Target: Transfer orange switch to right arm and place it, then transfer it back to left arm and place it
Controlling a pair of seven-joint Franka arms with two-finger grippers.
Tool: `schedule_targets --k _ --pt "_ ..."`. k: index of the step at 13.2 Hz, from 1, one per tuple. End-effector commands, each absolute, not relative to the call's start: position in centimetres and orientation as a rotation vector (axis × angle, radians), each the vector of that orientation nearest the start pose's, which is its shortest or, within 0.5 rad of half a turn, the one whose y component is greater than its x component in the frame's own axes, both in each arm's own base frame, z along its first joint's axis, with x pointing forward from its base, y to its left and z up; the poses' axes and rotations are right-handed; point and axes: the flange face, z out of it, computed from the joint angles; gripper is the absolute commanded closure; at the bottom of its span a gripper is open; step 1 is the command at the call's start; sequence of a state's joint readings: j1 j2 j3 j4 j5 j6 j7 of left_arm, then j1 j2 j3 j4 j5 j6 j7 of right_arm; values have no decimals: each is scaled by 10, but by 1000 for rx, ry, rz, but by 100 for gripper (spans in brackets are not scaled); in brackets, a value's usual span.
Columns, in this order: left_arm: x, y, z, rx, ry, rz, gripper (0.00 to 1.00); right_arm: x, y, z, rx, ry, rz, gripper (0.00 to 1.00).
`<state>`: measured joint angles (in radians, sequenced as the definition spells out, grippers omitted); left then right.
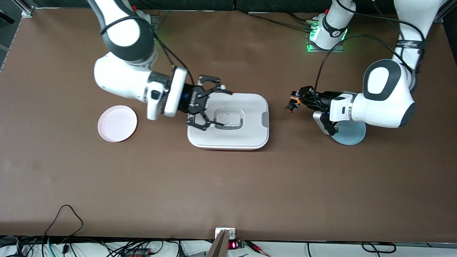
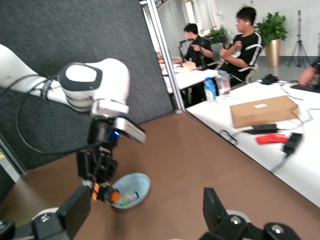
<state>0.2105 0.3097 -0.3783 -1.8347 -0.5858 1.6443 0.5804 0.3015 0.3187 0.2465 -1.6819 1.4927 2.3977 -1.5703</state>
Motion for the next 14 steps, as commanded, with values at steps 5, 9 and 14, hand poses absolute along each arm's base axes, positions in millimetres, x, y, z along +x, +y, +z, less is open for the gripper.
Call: schedule_targets --k 5,9,14 --pt "560 -25 379 2279 -1312 -396 100 612 233 464 -1947 -995 -913 0" --pt "566 4 382 2238 -1711 -374 100 608 210 467 -2216 -677 -607 0" --pt "560 34 325 2128 -2073 -278 100 588 206 487 -2623 -403 -192 0"
